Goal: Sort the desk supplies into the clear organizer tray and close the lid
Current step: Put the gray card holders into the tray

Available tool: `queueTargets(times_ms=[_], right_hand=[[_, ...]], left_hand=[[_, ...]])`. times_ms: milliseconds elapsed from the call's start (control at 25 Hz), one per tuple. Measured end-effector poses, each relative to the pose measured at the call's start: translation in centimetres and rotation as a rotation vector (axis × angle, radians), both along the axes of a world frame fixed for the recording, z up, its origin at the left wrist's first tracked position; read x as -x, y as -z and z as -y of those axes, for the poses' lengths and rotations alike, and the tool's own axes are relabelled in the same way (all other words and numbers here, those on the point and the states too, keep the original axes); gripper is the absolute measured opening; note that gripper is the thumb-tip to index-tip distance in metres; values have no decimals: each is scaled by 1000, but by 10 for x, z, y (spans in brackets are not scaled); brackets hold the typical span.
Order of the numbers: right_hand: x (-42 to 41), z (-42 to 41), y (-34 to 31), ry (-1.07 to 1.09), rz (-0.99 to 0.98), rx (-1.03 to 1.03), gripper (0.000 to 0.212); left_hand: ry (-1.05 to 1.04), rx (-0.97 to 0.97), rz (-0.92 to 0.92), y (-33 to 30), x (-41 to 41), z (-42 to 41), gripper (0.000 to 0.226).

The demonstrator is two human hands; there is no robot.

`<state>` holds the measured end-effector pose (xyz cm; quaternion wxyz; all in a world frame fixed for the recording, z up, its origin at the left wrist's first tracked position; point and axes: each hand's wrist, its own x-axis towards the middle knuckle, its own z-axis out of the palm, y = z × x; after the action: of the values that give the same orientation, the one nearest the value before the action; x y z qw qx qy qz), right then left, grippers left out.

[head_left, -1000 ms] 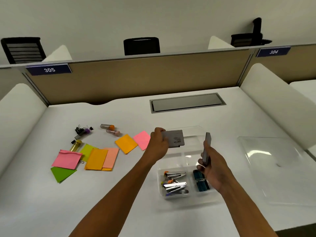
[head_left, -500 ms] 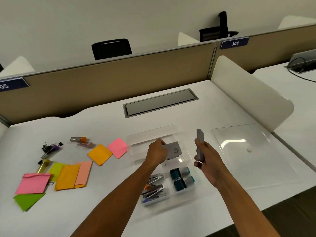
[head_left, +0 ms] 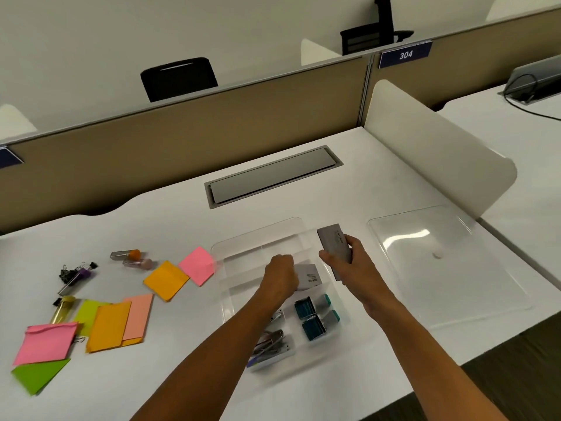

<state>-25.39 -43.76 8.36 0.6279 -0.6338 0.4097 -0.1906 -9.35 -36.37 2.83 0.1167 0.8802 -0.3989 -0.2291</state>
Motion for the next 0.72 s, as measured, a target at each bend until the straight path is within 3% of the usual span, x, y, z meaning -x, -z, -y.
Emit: queueTargets(times_ms=[200, 320, 480, 720], right_hand=[[-22, 19, 13, -251, -263, 330, 77], [-34, 35, 17, -446, -450, 526, 81], [-55, 40, 19, -670, -732, 959, 83], [-78, 24, 27, -864, -917, 1080, 75]], left_hand=[[109, 34, 147, 2, 2, -9, 21], [49, 133, 122, -5, -7, -16, 28], [-91, 258, 104, -16, -17, -36, 34], [-247, 338, 66, -27, -16, -74, 32]])
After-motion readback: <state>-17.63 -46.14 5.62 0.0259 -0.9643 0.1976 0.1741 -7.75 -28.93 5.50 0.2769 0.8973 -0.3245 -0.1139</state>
